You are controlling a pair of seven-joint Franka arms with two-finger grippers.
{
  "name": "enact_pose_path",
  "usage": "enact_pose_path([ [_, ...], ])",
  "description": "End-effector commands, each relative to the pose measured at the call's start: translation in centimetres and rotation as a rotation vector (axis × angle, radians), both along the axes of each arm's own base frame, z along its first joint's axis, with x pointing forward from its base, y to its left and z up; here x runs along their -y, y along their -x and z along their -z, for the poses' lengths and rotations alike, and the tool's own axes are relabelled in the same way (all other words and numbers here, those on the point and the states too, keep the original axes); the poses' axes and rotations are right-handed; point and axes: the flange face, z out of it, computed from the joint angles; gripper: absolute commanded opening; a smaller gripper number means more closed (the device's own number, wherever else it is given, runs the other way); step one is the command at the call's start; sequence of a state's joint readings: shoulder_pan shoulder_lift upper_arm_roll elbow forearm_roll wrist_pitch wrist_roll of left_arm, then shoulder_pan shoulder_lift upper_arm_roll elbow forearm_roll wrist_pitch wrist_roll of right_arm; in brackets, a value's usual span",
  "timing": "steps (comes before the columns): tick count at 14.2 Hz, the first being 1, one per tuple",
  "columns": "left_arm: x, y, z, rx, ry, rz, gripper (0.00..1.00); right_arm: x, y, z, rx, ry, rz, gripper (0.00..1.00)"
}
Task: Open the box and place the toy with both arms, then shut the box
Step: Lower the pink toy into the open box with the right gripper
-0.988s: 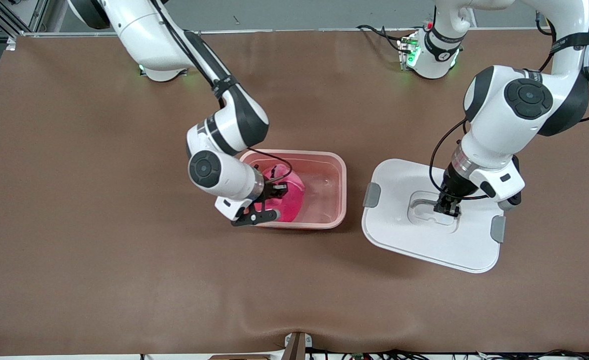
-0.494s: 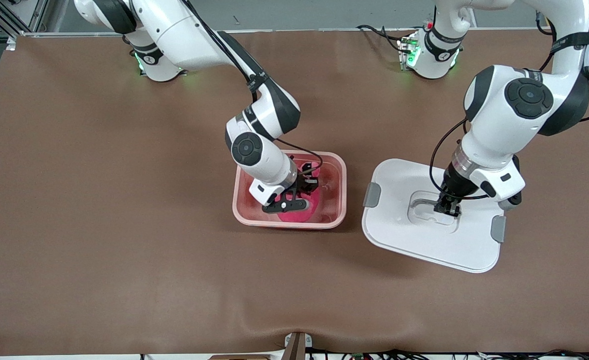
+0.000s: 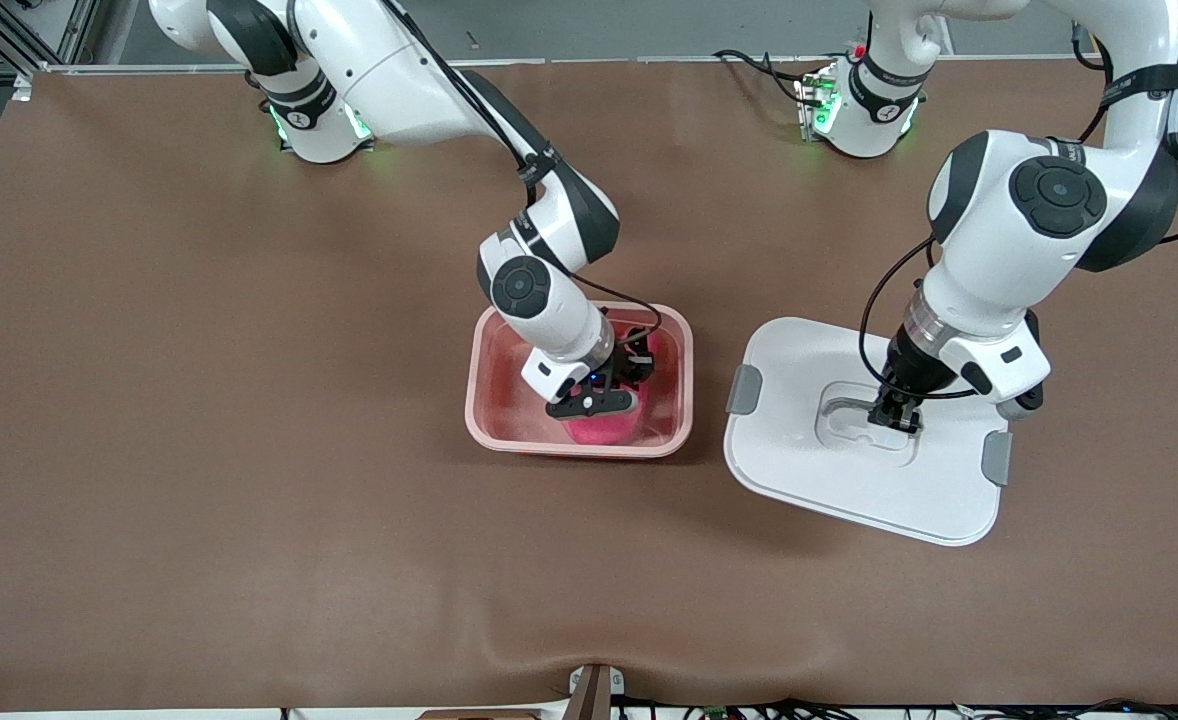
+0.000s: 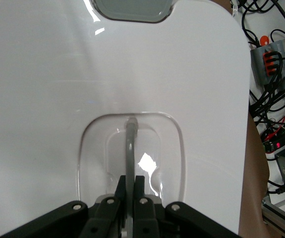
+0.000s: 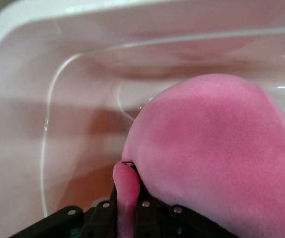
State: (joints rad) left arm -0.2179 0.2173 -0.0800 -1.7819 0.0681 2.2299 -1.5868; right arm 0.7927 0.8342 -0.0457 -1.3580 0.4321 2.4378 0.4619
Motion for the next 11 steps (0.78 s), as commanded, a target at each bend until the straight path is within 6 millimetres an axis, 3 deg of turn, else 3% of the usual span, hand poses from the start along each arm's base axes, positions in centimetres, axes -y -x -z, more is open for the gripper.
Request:
enact_pose_path([
  [1,-0.5,0.7,-0.9,0.014,0.011,0.022,0.0,0.9,0.8,3.8,-0.028,0.059,0.017,0.0],
  [4,-0.5,0.7,-0.9,0.014,0.011,0.022,0.0,1.9,0.7,4.6,-0.017,0.099,0.004,0.0],
  [5,-0.5,0.7,-0.9,0.014,0.011,0.022,0.0,1.9,0.7,4.7,-0.017,0.101,0.003,0.04],
  [6,-0.5,0.8,-1.0,0.015,0.012,0.022,0.0,1.9,0.8,5.1,-0.021,0.105,-0.001,0.42],
  [7,-0.5,0.8,-1.0,0.015,0.012,0.022,0.0,1.9,0.9,5.3,-0.023,0.108,-0.002,0.96],
  [8,-0.5,0.8,-1.0,0.015,0.012,0.022,0.0,1.5,1.1,5.3,-0.018,0.11,-0.014,1.0],
  [11,-0.5,0.8,-1.1,0.017,0.012,0.022,0.0,1.4,0.7,3.9,-0.002,0.099,-0.014,1.0],
])
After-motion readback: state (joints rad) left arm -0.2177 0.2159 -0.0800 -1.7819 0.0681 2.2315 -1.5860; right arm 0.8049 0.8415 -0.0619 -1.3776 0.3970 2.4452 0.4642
